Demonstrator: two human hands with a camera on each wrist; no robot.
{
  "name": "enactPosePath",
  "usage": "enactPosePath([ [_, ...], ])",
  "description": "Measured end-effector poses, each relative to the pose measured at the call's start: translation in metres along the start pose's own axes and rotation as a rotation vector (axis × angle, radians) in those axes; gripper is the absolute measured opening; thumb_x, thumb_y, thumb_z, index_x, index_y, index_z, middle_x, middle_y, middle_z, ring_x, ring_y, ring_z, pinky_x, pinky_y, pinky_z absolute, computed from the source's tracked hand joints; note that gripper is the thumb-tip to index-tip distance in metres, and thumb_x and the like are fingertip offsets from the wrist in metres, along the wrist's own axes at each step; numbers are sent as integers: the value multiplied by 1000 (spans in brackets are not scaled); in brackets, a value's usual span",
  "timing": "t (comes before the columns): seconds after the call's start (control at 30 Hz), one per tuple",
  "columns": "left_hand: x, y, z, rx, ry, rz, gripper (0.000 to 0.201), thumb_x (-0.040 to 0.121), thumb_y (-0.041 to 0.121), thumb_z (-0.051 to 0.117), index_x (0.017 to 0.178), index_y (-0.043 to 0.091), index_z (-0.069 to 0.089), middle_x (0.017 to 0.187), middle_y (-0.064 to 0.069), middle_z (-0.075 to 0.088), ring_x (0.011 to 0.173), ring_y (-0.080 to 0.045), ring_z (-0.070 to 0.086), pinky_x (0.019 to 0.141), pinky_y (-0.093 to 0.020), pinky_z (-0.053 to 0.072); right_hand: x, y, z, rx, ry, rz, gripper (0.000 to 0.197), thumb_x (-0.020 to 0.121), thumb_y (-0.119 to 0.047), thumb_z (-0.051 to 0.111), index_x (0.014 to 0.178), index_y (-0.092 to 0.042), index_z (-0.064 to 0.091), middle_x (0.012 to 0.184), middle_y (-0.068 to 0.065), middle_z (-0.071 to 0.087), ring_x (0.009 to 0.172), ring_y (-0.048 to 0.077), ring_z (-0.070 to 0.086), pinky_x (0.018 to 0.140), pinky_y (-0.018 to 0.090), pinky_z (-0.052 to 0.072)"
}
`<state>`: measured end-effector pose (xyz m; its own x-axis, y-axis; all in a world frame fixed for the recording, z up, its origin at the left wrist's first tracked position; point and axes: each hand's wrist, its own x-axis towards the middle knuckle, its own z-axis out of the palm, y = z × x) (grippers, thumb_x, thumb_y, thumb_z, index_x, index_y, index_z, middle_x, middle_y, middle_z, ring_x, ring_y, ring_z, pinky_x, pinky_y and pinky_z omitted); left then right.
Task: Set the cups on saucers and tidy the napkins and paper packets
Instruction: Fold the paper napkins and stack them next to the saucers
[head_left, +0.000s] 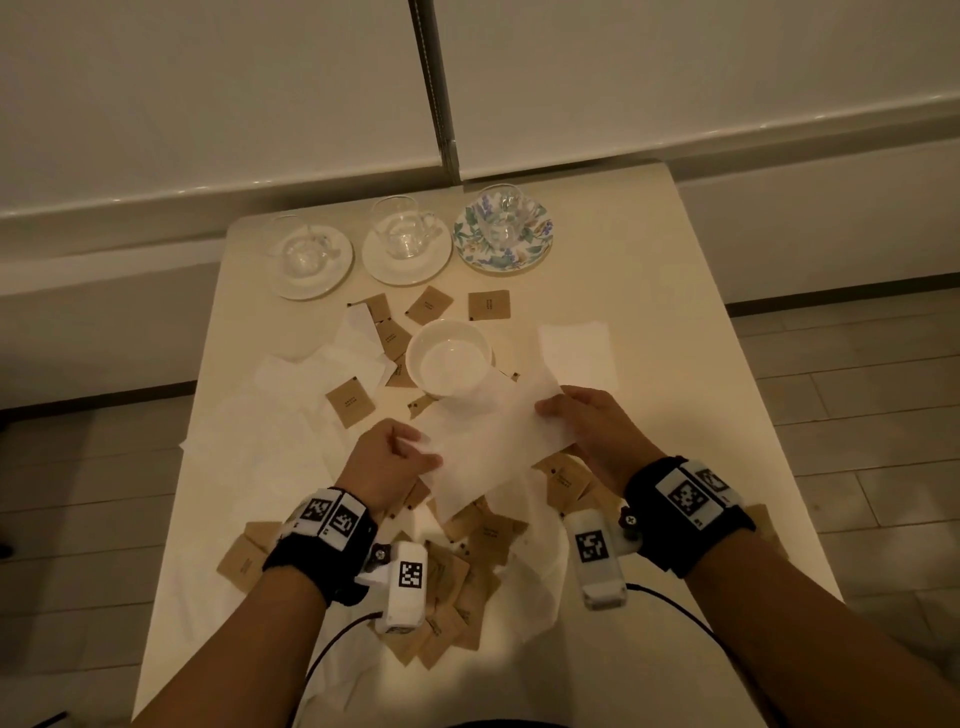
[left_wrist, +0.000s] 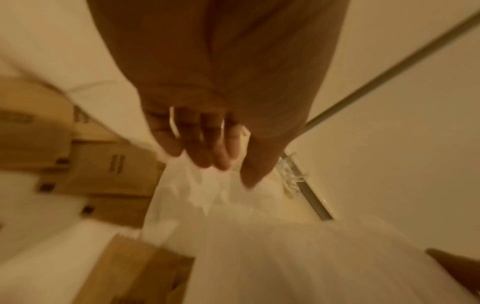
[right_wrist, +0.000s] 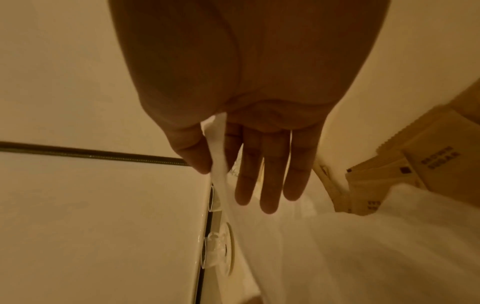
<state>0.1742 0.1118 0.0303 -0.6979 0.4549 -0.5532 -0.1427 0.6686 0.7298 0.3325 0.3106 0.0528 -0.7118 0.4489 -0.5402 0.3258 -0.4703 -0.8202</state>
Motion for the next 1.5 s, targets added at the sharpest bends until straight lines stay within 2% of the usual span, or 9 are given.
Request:
enactPosePath([
  [0.07,-2,20,-1,41,75,201,31,81,8,76,104,17,57,98,2,64,86,-9,61,73,-17,46,0,-3,7,5,-50,18,17,90,-11,57,90,-9,74,91,12,75,79,25,72,70,34,59],
  [0.17,-5,54,7,-133,-189,341,48,80,-5,70,120,16,54,120,-5,62,111,-18,59,94,-31,49,0,-8,17,49,-105,37,19,87,-9,56,81,-13,75,88,10,72,79,24,69,73,37,56],
  [0.33,-1,70,15,-124,-417,286,35,80,14,75,114,14,66,106,-6,74,98,-22,70,83,-33,57,-1,-15,23,225,-177,32,36,75,-23,63,105,-5,68,104,16,68,88,28,67,70,37,55],
  [0.47,7,58,19,-141,-226,260,25,89,30,70,95,6,71,92,-12,75,86,-33,72,78,-46,59,-7,-6,22,251,-221,9,63,79,-43,70,130,-9,55,122,16,66,107,36,66,81,47,56],
  [0.67,14,48,25,-356,-63,180,19,90,31,68,87,13,74,87,-5,77,78,-19,74,60,-26,55,-8,21,15,129,-346,85,74,68,-6,84,133,-17,50,119,13,69,109,33,66,88,52,55],
  [0.9,20,50,22,-573,-24,29,23,96,33,60,105,14,68,96,-5,76,88,-23,74,69,-37,59,-9,40,19,-400,-279,65,44,70,-42,82,109,-26,70,105,-2,74,101,20,69,94,46,54],
  [1.03,27,51,16,-608,31,6,28,93,35,62,110,14,67,100,-6,76,92,-25,73,76,-40,59,-5,44,11,-566,-282,71,12,82,-35,76,89,-28,71,94,-4,75,89,13,71,90,40,56],
  [1.13,31,54,11,-559,65,23,31,87,40,64,107,18,70,100,-2,76,94,-22,72,84,-42,57,0,46,4,-711,-263,100,28,84,-30,75,108,-19,67,105,1,71,96,18,68,92,38,55],
  [1.5,34,77,-13,-677,76,104,23,97,28,58,106,10,69,99,-6,76,90,-23,73,71,-36,58,7,62,-19,-1093,-143,272,49,78,-29,78,120,-13,59,110,1,62,99,20,60,82,28,50],
])
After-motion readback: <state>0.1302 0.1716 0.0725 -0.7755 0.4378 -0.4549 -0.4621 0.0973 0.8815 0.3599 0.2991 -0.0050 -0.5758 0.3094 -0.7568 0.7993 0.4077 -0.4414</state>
